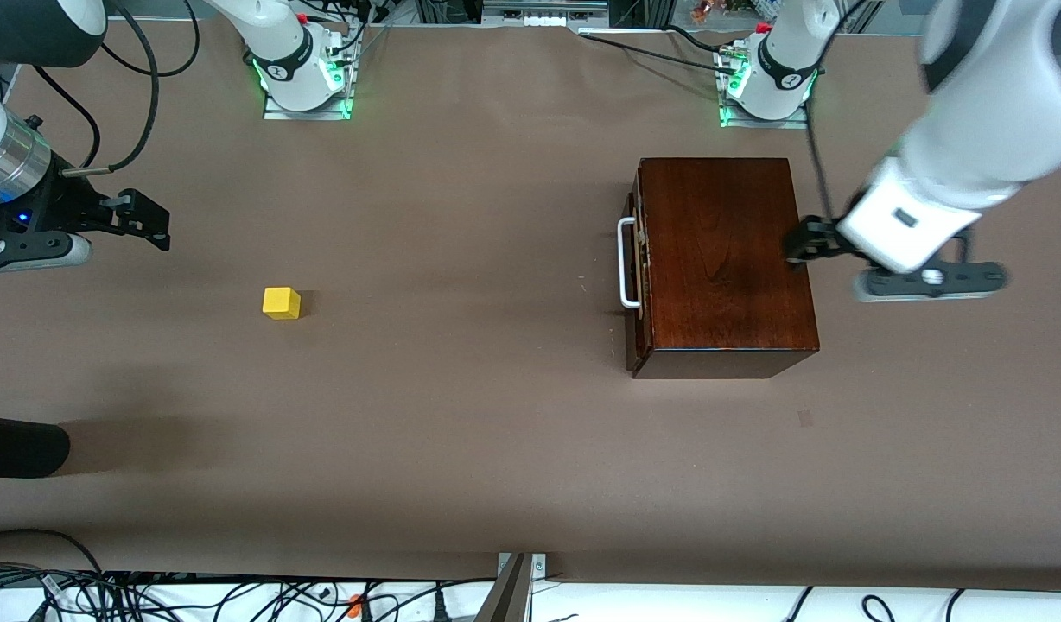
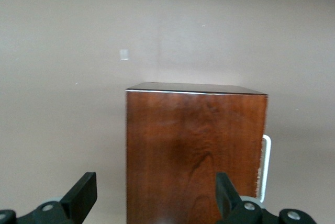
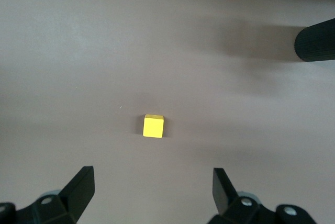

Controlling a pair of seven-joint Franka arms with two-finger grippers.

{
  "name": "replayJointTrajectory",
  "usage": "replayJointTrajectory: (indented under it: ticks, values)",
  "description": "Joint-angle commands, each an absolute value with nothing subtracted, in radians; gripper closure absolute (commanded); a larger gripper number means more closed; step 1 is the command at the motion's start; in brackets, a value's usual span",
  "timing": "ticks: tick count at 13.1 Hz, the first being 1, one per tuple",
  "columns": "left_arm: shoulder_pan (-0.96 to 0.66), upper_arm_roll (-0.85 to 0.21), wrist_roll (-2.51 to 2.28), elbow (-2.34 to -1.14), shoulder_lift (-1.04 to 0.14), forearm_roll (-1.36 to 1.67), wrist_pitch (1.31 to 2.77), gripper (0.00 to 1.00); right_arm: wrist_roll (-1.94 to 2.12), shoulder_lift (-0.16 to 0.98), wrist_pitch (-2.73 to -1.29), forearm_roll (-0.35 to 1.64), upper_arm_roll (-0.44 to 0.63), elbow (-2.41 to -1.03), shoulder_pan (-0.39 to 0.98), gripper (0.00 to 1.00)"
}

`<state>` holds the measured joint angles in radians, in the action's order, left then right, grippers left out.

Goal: Open drawer, take yellow block, close drawer

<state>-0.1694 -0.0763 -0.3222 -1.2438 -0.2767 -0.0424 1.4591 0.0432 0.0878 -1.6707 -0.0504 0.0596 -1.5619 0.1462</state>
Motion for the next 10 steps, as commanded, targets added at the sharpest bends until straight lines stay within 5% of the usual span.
replayJointTrajectory:
  ticks: [1, 4, 10]
  values:
    - [-0.166, 0.015, -0.225, -1.464, -0.122, 0.018, 1.538, 0.00, 0.041, 0.097, -1.664, -0.055, 0.048, -1.537, 0.146, 0.00]
    - [-0.150, 0.080, -0.137, -1.603, -0.046, 0.086, 1.617, 0.00, 0.049, 0.097, -1.678, -0.054, 0.048, -1.537, 0.146, 0.00]
    - [-0.150, 0.078, -0.086, -1.583, -0.041, 0.063, 1.621, 0.00, 0.049, 0.097, -1.687, -0.054, 0.048, -1.537, 0.164, 0.00]
